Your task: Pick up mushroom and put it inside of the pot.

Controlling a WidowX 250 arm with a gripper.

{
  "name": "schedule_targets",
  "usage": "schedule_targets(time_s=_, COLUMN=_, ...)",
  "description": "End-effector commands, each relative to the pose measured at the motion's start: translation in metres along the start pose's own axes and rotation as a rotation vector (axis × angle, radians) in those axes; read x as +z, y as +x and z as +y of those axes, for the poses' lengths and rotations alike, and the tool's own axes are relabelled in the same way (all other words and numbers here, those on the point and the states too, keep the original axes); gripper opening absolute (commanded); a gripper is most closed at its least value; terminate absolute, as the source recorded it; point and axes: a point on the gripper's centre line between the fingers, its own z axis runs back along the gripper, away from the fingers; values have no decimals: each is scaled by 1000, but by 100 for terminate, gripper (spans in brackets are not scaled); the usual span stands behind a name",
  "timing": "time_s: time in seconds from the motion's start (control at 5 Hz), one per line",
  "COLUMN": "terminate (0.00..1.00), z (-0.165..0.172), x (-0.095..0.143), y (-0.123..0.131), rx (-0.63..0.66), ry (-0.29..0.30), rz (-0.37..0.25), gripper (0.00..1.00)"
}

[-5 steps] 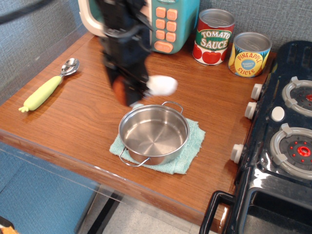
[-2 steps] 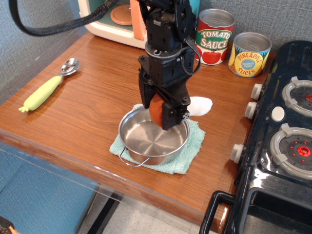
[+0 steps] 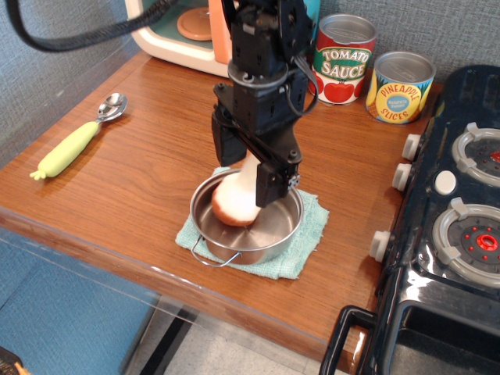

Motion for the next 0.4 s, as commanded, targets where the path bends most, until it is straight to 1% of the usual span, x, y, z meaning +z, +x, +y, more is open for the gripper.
schedule_targets(time_s=0.0, terminate=0, z=12, x=35, y=-5, rx=102, ry=12, rz=-55, gripper=100)
schedule_targets(time_s=0.2, terminate=0, z=14, x=26, y=-12, rx=200, ry=39, rz=-7, gripper=100)
